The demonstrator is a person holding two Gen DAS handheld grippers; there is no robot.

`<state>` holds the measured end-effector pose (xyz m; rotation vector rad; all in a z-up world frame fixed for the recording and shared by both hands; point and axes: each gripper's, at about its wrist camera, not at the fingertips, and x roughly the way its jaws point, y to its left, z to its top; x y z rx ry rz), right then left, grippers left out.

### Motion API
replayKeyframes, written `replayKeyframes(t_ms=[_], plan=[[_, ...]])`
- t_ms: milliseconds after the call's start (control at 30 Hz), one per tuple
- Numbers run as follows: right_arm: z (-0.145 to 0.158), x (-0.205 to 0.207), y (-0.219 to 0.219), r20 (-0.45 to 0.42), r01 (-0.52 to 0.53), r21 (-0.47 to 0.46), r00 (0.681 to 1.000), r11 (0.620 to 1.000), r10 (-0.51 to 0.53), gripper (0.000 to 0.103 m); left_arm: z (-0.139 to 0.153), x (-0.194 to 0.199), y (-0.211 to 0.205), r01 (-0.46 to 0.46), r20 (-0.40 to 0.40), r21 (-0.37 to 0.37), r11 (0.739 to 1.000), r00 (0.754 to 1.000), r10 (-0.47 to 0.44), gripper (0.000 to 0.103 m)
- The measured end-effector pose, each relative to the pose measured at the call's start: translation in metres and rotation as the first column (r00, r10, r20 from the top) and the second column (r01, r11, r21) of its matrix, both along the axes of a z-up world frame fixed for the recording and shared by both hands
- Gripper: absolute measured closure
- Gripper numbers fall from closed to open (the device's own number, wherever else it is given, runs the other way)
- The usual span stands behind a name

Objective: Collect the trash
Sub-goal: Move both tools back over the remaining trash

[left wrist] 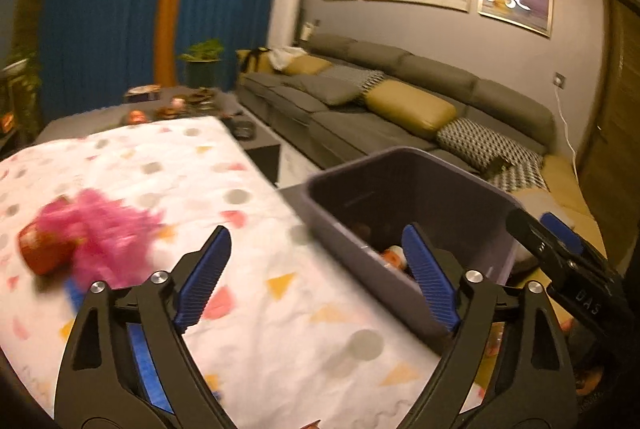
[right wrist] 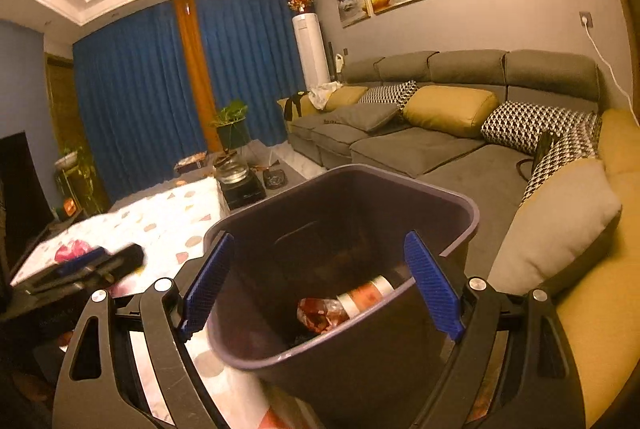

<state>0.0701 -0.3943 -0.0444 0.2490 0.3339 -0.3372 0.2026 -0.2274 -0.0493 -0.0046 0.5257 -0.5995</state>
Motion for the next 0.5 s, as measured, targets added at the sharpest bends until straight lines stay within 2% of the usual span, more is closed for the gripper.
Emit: replayKeyframes(t_ms=[167,300,500], plan=[[0.008,-0.011,0.021,0.018,-0.032,-0.004,0.999,0.999,0.032,0.019,0.013,-0.012,0.042,-0.093,0.039,0.03,0.995,0.995,0.092,0.015],[0.016,-0.016,0.047,0.025,-0.074,-0.021,0.997,0.997,0.074,0.019,0.02,-0.025,0.089,-0.183,0.074,0.045,0.982,0.981,0.179,0.013],[0.023,-0.018,0.088,0.024,-0.157,-0.032,0.987,0.987,0.158,0.019,0.021,-0.034,0.172,-0.334,0.072,0.055,0.941,0.941,0.329,0.013]])
